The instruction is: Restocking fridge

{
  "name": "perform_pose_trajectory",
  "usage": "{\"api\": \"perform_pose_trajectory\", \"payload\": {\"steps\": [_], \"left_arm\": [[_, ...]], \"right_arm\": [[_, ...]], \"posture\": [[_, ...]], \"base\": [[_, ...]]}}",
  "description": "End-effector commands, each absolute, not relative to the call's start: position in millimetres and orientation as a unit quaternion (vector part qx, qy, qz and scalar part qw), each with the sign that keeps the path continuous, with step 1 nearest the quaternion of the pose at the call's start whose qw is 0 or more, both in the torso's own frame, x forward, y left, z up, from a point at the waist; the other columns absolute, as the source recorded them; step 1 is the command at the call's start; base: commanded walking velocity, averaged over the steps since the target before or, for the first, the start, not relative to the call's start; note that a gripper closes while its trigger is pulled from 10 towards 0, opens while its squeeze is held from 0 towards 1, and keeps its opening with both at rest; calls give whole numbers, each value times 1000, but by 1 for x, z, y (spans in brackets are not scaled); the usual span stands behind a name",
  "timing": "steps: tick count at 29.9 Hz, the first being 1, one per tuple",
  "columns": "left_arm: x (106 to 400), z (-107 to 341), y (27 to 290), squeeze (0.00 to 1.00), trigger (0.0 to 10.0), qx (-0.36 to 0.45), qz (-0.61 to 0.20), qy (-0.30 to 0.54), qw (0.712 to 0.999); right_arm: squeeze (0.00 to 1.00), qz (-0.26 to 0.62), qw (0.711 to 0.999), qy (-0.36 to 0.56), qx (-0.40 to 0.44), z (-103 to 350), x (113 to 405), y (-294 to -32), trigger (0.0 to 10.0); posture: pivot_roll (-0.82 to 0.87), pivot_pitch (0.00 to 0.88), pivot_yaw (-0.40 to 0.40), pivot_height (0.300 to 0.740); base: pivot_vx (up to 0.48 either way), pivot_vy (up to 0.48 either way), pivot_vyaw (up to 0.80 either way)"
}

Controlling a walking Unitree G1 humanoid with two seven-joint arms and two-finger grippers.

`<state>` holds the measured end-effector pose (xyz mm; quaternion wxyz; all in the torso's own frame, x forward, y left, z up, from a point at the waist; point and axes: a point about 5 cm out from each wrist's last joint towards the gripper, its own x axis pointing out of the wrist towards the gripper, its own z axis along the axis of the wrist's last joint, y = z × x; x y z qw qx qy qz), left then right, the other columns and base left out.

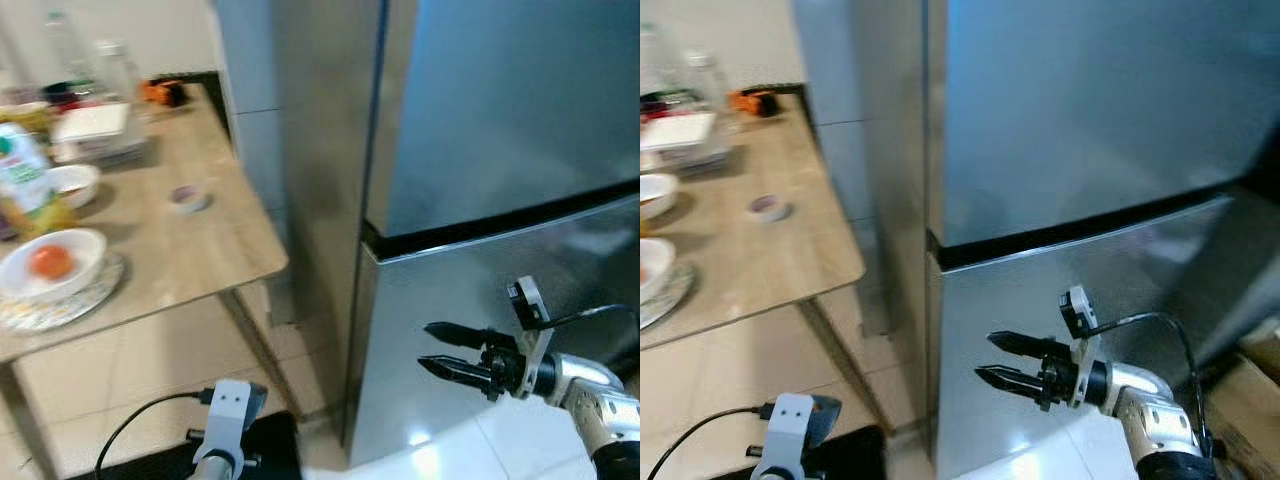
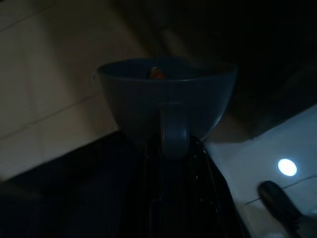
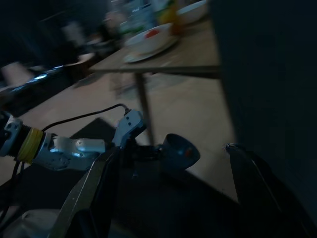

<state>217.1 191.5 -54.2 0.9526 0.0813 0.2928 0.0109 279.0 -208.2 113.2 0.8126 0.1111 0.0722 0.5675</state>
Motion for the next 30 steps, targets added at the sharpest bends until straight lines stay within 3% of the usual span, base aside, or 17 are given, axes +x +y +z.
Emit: {"api": "perform_pose_trajectory", "payload": {"steps": [1, 11, 20, 30], "left_arm": [[216, -55, 191, 0, 10000, 82, 8, 296, 951], [219, -54, 186, 0, 10000, 86, 1, 293, 952], [217, -55, 188, 0, 10000, 90, 6, 294, 951], [218, -55, 185, 0, 10000, 83, 7, 295, 952]], "right_arm": [[0, 562, 819, 55, 99, 122, 281, -211, 10000], [0, 599, 799, -21, 54, 169, 287, -209, 10000], [0, 662, 738, -6, -132, 213, 294, -193, 10000], [0, 597, 732, 57, -324, 219, 322, -195, 10000]], "posture": [[-144, 0, 18, 740], [-153, 0, 18, 740], [-155, 0, 6, 740], [-147, 0, -16, 740]], "base": [[0, 0, -569], [0, 0, 0], [0, 0, 0], [0, 0, 0]]}}
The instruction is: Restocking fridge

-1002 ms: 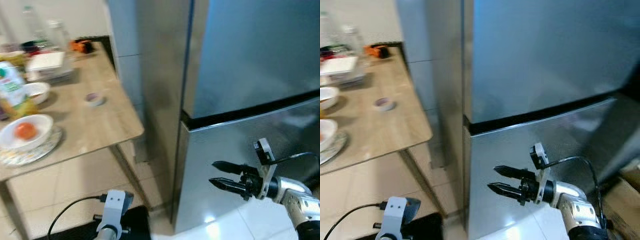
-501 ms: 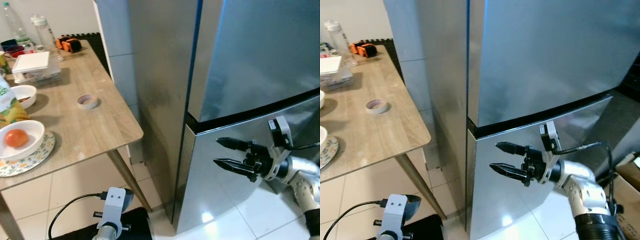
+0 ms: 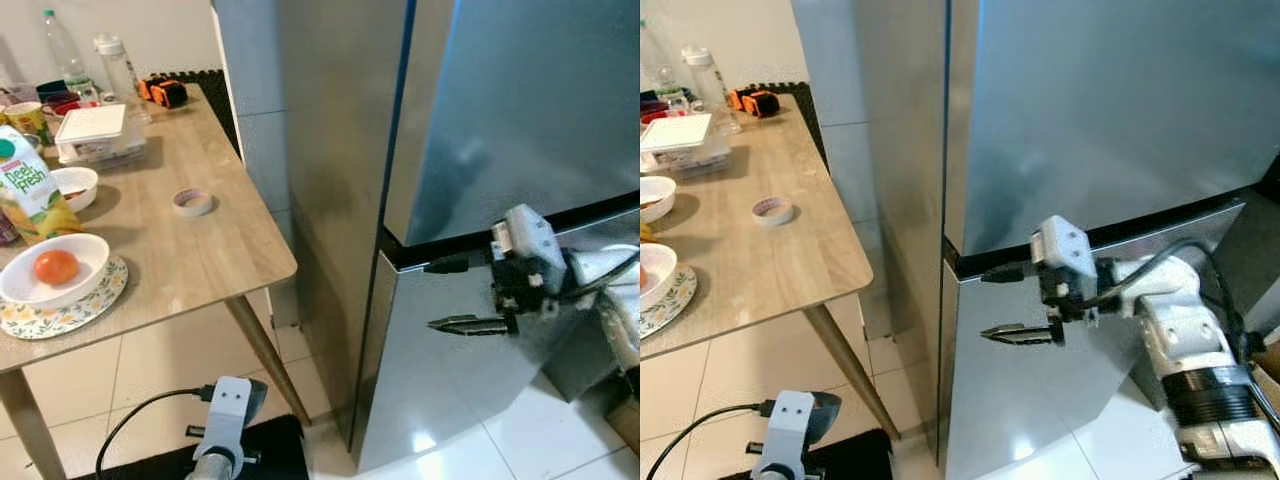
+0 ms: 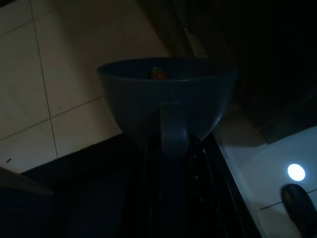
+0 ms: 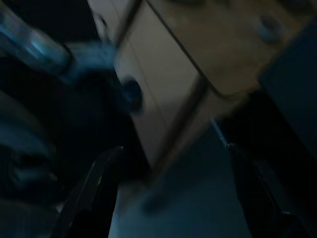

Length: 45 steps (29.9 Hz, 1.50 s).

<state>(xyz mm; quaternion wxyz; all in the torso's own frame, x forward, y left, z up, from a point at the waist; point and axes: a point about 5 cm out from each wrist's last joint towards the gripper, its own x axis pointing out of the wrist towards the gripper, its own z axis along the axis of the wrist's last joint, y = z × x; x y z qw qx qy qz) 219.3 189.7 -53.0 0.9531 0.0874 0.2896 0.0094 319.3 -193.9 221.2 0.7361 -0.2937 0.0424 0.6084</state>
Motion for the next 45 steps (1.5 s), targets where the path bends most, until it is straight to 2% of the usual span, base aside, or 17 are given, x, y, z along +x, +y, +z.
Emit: {"api": "perform_pose_trajectory", "payload": {"steps": [1, 11, 14, 15, 16, 27, 32, 36, 43, 45], "left_arm": [[218, -55, 184, 0, 10000, 83, 7, 295, 952], [217, -56, 183, 0, 10000, 82, 7, 296, 952], [217, -56, 183, 0, 10000, 81, 9, 295, 952], [217, -56, 183, 0, 10000, 81, 9, 295, 952], [217, -55, 183, 0, 10000, 81, 9, 294, 952], [217, -55, 185, 0, 10000, 84, 6, 296, 951], [218, -55, 185, 0, 10000, 83, 7, 295, 952], [218, -55, 184, 0, 10000, 80, 8, 293, 953], [216, -56, 182, 0, 10000, 80, 7, 295, 952], [215, -56, 183, 0, 10000, 80, 9, 295, 952]], "right_arm": [[0, 593, 732, 62, -330, 218, 323, -196, 10000], [0, 547, 727, 94, -405, 216, 335, -201, 10000], [0, 546, 702, 131, -439, 211, 332, -211, 10000], [0, 546, 702, 131, -439, 211, 332, -211, 10000], [0, 549, 682, 158, -457, 208, 328, -219, 10000], [0, 581, 649, 187, -454, 214, 316, -226, 10000], [0, 594, 629, 218, -452, 200, 311, -228, 10000], [0, 590, 638, 211, -447, 194, 312, -224, 10000], [0, 595, 687, 135, -395, 217, 310, -222, 10000], [0, 595, 692, 124, -389, 221, 310, -223, 10000]], "posture": [[-147, 0, -16, 740], [-147, 0, -19, 740], [-146, 0, -18, 740], [-146, 0, -18, 740], [-146, 0, -18, 740], [-153, 0, -7, 740], [-154, 0, -10, 740], [-151, 0, -14, 740], [-140, 0, -18, 740], [-140, 0, -18, 740]], "base": [[0, 0, 0], [0, 0, 0], [0, 0, 0], [0, 0, 0], [0, 0, 0], [0, 0, 0], [0, 0, 0], [0, 0, 0], [0, 0, 0], [0, 0, 0]]}}
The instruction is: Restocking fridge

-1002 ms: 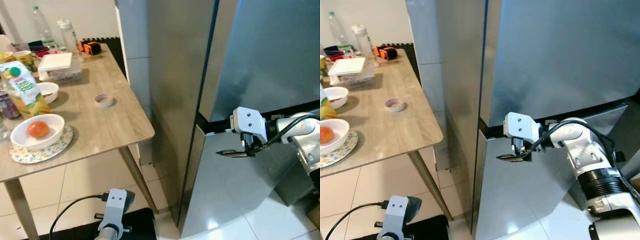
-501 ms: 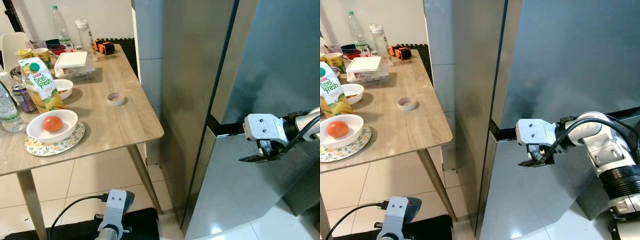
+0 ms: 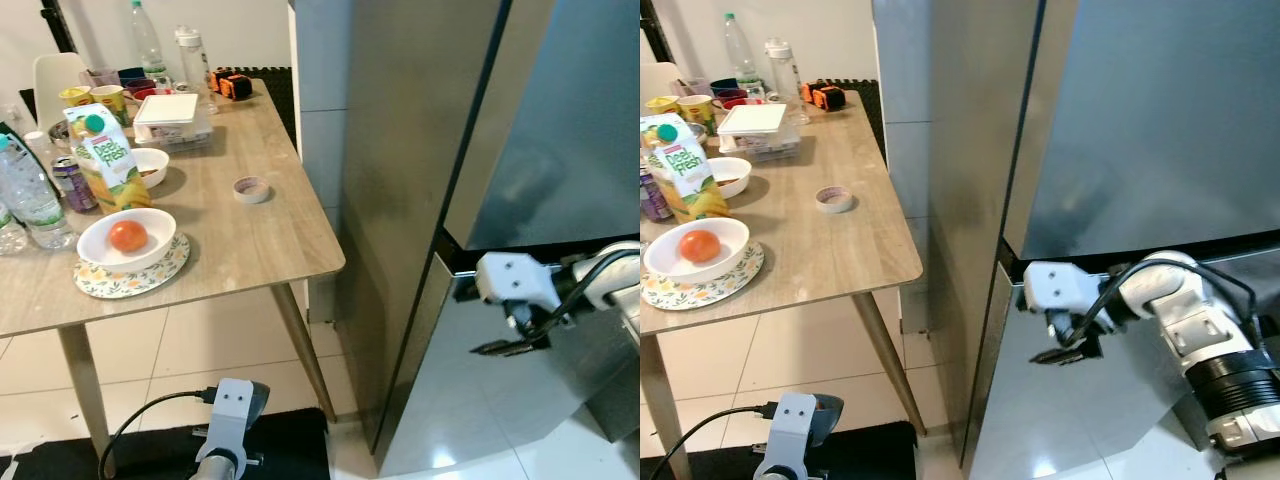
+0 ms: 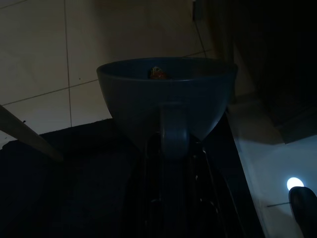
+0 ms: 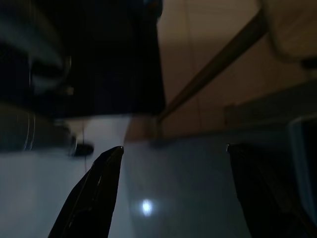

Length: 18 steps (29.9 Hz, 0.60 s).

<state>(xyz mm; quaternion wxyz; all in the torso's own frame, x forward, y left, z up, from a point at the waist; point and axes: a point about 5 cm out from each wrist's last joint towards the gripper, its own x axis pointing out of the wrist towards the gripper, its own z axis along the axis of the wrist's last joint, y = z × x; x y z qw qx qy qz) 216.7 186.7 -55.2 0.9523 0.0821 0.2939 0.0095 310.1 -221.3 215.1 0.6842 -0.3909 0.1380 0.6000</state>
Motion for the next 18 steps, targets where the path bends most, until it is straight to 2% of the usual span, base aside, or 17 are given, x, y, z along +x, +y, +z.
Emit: {"api": "perform_pose_trajectory", "payload": {"steps": [1, 6, 11, 18], "left_arm": [[215, -57, 184, 0, 10000, 79, 11, 295, 952], [213, -57, 186, 0, 10000, 79, 14, 296, 952], [215, -56, 187, 0, 10000, 79, 14, 294, 952], [219, -53, 187, 0, 10000, 81, 15, 285, 955]], "right_arm": [[0, 596, 699, 110, -379, 227, 308, -224, 10000], [0, 587, 723, 65, -359, 243, 305, -230, 10000], [0, 548, 738, 86, -385, 237, 310, -241, 10000], [0, 494, 737, 154, -436, 225, 315, -255, 10000]], "posture": [[-140, 0, -18, 740], [-126, 0, -20, 740], [-130, 0, -14, 740], [-134, 0, -12, 740]], "base": [[0, 0, 0], [0, 0, 0], [0, 0, 0], [0, 0, 0]]}}
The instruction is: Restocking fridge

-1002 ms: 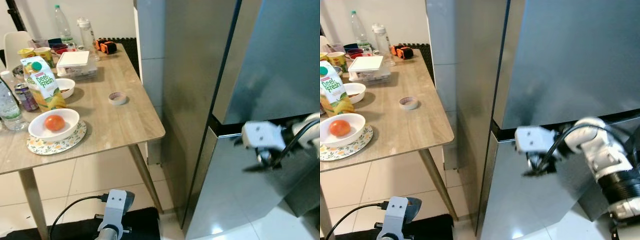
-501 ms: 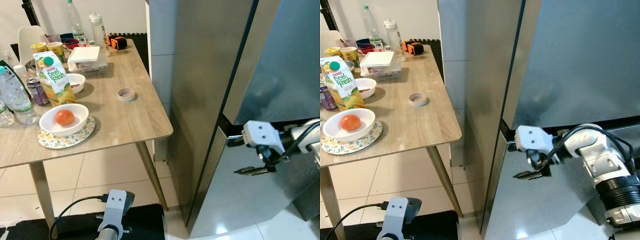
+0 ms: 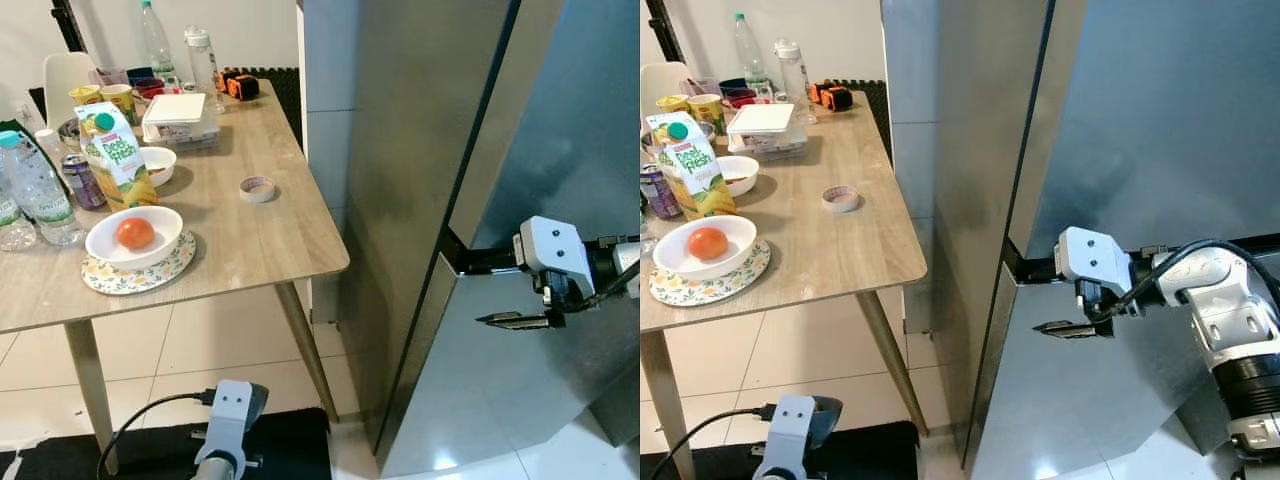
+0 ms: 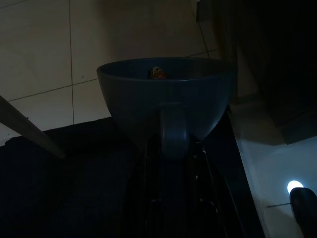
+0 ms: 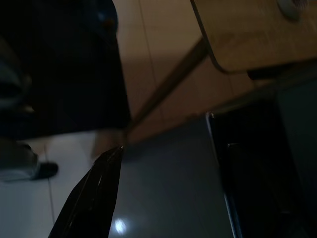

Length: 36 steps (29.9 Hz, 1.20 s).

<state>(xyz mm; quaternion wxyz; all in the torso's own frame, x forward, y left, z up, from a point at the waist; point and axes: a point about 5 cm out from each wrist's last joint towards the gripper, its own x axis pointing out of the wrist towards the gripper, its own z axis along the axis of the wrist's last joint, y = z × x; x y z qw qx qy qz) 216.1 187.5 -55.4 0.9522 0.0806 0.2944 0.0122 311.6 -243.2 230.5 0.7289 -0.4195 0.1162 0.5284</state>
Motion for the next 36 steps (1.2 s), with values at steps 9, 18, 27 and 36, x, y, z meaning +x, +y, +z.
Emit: {"api": "perform_pose_trajectory", "payload": {"steps": [9, 18, 27, 36], "left_arm": [[219, -53, 187, 0, 10000, 84, 14, 284, 955], [219, -53, 187, 0, 10000, 85, 11, 285, 955], [219, -54, 184, 0, 10000, 85, 7, 286, 955], [214, -56, 184, 0, 10000, 85, 7, 291, 953]], "right_arm": [[0, 507, 733, 164, -423, 222, 311, -257, 10000], [0, 532, 715, 191, -411, 214, 303, -256, 10000], [0, 573, 686, 203, -399, 205, 296, -245, 10000], [0, 581, 692, 176, -390, 207, 297, -238, 10000]], "posture": [[-137, 0, -12, 740], [-139, 0, -14, 740], [-140, 0, -18, 740], [-138, 0, -15, 740]], "base": [[0, 0, 0], [0, 0, 0], [0, 0, 0], [0, 0, 0]]}}
